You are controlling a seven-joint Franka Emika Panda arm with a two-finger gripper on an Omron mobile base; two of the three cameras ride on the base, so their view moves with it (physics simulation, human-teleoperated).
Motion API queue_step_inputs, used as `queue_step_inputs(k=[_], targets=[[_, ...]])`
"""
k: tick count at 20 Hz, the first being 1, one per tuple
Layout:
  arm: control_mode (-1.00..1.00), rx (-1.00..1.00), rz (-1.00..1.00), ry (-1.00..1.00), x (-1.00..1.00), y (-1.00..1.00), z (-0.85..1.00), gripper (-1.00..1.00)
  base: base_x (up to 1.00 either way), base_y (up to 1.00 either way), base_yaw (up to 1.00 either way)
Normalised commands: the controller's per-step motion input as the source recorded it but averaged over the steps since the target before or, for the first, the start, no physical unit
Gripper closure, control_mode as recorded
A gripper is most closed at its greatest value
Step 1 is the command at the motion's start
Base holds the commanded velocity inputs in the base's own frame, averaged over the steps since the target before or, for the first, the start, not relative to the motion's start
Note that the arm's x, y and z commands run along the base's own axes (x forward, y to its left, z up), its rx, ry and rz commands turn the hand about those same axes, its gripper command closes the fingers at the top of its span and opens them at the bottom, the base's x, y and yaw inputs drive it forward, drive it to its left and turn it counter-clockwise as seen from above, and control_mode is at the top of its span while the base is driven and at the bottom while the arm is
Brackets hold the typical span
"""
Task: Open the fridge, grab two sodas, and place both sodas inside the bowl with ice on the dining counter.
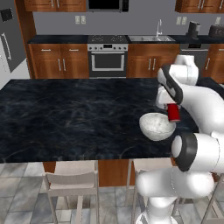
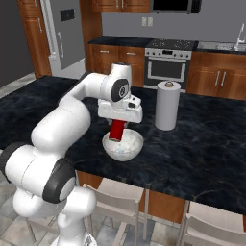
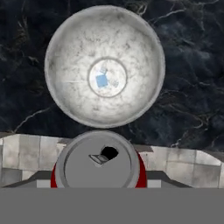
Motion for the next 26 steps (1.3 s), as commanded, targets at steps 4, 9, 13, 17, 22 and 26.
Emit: queue_step_inputs(k=[4, 9, 13, 17, 22, 26], targets=[[-1.00, -0.03, 0.04, 0.16, 0.37, 0.00, -0.51, 1.00, 0.00, 0.00, 0.00], [-1.00, 0.00, 0.11, 0.01, 0.52, -0.02, -0.29, 1.00, 0.00, 0.00, 0.00], [-1.00, 0.00, 0.16, 0.02, 0.50, 0.00, -0.31, 1.00, 0.00, 0.00, 0.00], [-1.00, 0.00, 0.12, 0.05, 0.15, 0.00, -0.40, 1.00, 0.00, 0.00, 0.00], [-1.00, 0.00, 0.10, 0.00, 0.03, -0.06, -0.29, 1.00, 0.00, 0.00, 0.00], [-1.00, 0.01, 0.10, 0.00, 0.11, -0.04, -0.19, 1.00, 0.00, 0.00, 0.00]])
